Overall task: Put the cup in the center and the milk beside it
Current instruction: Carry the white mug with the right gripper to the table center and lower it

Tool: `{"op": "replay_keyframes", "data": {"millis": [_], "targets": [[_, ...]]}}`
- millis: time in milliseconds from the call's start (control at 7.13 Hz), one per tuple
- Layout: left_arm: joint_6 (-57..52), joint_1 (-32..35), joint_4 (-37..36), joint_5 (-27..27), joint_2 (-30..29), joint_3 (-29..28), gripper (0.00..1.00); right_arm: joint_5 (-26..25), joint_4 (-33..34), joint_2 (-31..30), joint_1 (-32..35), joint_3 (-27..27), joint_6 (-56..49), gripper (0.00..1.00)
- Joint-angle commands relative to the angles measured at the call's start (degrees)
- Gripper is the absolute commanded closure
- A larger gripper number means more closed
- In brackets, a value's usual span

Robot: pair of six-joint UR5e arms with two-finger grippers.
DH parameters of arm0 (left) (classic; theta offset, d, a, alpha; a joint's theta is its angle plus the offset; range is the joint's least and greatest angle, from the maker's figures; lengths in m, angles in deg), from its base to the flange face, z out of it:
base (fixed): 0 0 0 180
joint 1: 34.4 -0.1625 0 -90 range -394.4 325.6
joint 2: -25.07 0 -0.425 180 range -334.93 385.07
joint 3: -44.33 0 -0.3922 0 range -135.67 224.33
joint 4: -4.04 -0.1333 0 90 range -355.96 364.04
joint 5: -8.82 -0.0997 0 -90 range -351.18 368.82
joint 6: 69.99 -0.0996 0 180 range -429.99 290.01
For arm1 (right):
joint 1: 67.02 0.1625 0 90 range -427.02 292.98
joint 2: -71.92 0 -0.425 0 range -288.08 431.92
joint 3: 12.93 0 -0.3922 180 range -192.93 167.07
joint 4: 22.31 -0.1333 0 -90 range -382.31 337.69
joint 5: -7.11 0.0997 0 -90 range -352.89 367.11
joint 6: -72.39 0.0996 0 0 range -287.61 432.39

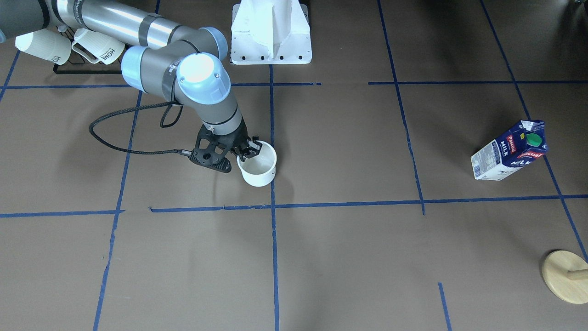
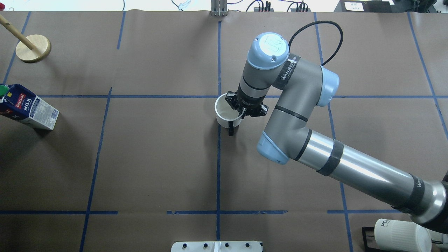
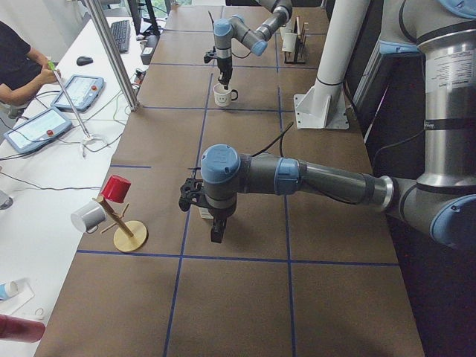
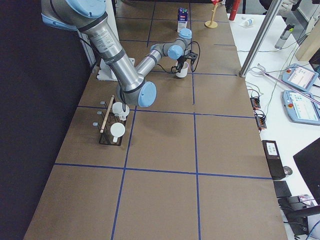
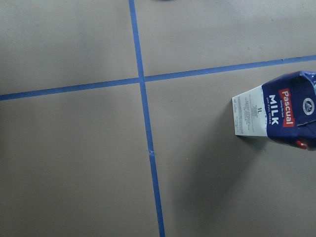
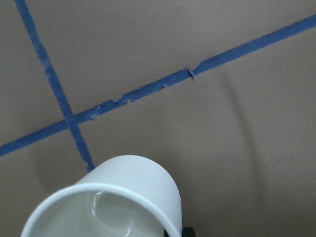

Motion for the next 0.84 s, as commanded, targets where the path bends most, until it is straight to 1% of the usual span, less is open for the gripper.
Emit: {"op": "replay_keyframes", "data": {"millis": [0, 140, 280, 421, 561, 701], "targets": [[0.1, 0.0, 0.0, 0.2, 0.0, 0.0, 0.0, -0.1, -5.0, 0.6, -0.4, -3.2, 5.6, 0.95], [0.1, 0.0, 0.0, 0.2, 0.0, 0.1, 0.0, -0.1, -4.9, 1.0, -0.5, -3.5, 5.6, 0.78], [0.2, 0.0, 0.1, 0.4, 0.0, 0.2, 0.0, -0.4, -3.5, 1.9, -0.7, -3.4, 5.9, 0.01], [4.2, -0.5, 0.0, 2.6, -0.1, 2.1, 0.0, -0.3, -2.6, 2.5, -0.6, -2.1, 5.8, 0.0], [12.3, -3.9, 0.1, 2.4, -0.7, 6.0, 0.0, 0.3, 0.0, 0.8, 1.7, 4.2, 5.7, 0.0], [17.5, -8.8, -0.1, 1.7, -4.2, 6.9, 0.0, 2.5, 2.1, -4.3, 4.5, 12.2, 5.2, 0.0]]}}
